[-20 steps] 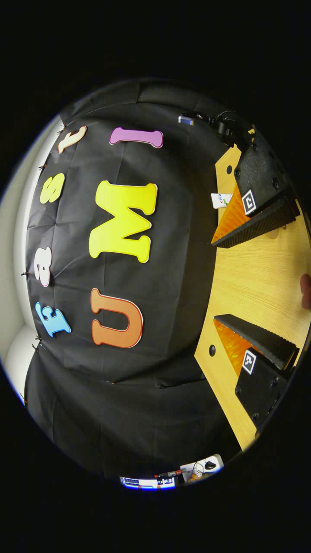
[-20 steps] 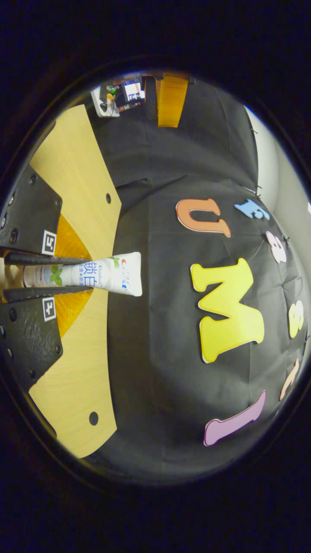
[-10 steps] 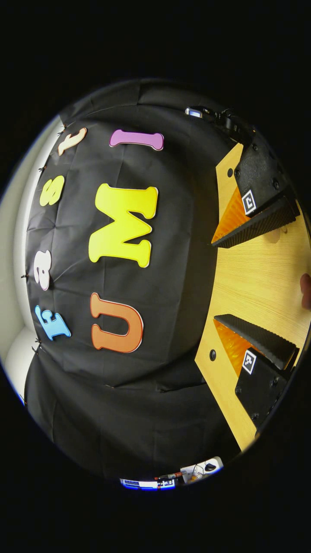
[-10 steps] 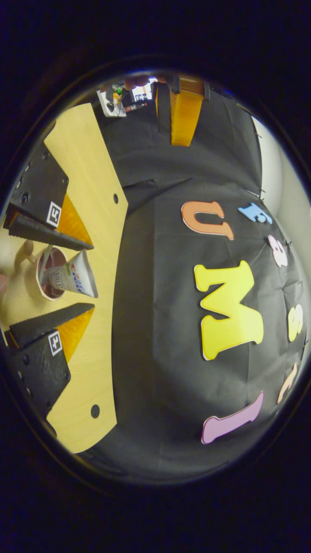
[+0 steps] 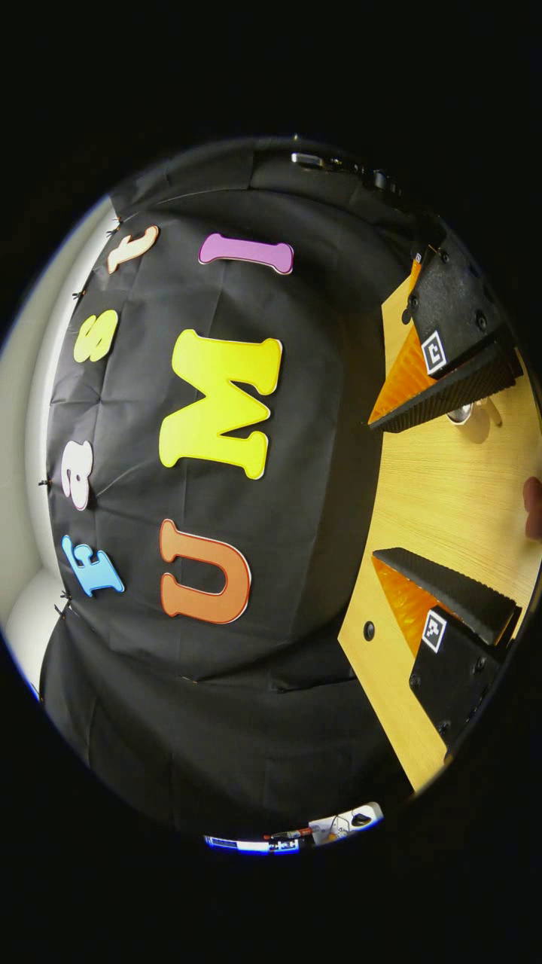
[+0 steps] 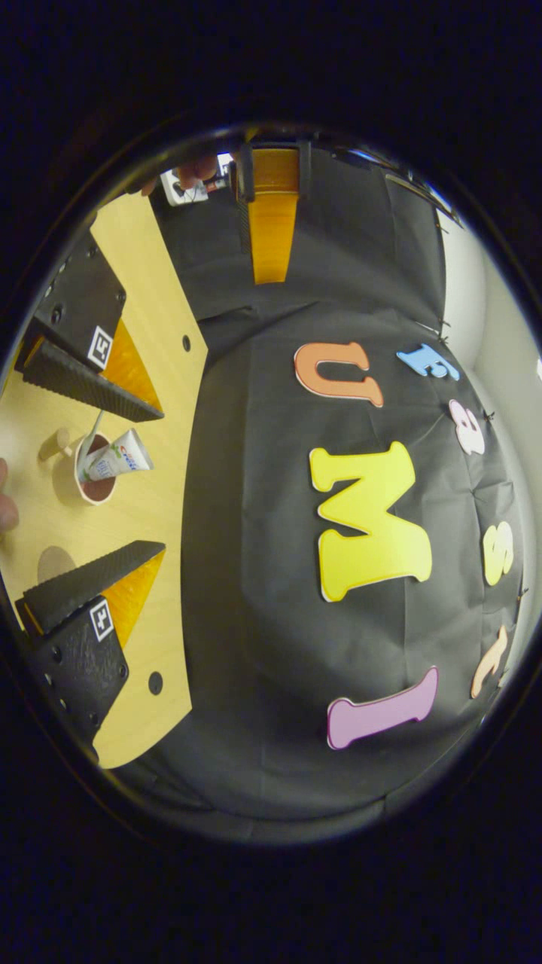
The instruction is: Put the toothbrush and toothpaste on the desktop into the cup, then pick up the cup and place it on the coaster on the desktop.
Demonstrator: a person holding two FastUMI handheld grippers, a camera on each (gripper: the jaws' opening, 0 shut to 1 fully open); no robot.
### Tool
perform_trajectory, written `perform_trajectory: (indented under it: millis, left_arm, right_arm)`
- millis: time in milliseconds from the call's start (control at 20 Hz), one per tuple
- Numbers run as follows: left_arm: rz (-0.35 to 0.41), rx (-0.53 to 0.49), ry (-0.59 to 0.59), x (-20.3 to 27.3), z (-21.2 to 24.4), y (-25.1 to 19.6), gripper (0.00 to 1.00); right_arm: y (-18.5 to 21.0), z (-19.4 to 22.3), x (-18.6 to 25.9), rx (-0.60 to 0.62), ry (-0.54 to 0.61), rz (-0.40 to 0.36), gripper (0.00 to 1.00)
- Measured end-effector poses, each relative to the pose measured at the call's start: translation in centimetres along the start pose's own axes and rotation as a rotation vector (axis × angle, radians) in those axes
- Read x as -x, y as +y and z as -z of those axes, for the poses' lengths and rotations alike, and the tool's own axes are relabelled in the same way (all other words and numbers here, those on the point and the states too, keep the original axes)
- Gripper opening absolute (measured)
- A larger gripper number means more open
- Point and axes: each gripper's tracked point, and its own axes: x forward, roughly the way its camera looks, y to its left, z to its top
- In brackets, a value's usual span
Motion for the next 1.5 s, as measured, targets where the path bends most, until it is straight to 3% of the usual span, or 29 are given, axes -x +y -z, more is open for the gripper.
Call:
perform_trajectory:
  millis: [50, 100, 150, 300, 500, 800, 1150, 1500]
  left_arm:
    - [0.000, 0.008, 0.005, 0.4, -0.1, -0.2, 0.97]
    - [-0.001, 0.015, 0.017, 0.6, 0.1, -0.3, 0.87]
    - [0.002, 0.023, 0.033, 1.1, 0.4, -0.6, 0.97]
    - [0.018, 0.033, 0.119, 2.3, 2.5, -1.5, 0.97]
    - [0.119, 0.023, 0.416, 5.2, 8.5, -4.8, 0.98]
    - [0.197, 0.016, 0.723, 7.5, 14.2, -9.4, 0.98]
    - [0.203, -0.033, 1.006, 5.4, 19.0, -11.5, 0.98]
    - [0.173, -0.095, 1.162, 5.3, 21.5, -13.4, 0.98]
  right_arm:
    - [-0.7, -0.5, 1.1, -0.005, -0.002, 0.021, 0.94]
    - [-1.5, -1.1, 2.2, -0.013, -0.006, 0.043, 0.94]
    - [-2.3, -1.5, 3.3, -0.021, -0.005, 0.061, 0.94]
    - [-5.2, -2.8, 7.2, -0.017, 0.003, 0.115, 0.94]
    - [-9.7, -3.2, 11.6, -0.018, 0.030, 0.191, 0.94]
    - [-16.2, -2.1, 16.8, -0.035, 0.061, 0.317, 0.94]
    - [-22.3, -0.6, 22.4, -0.056, 0.106, 0.446, 0.93]
    - [-25.1, 0.2, 24.2, -0.088, 0.144, 0.517, 0.94]
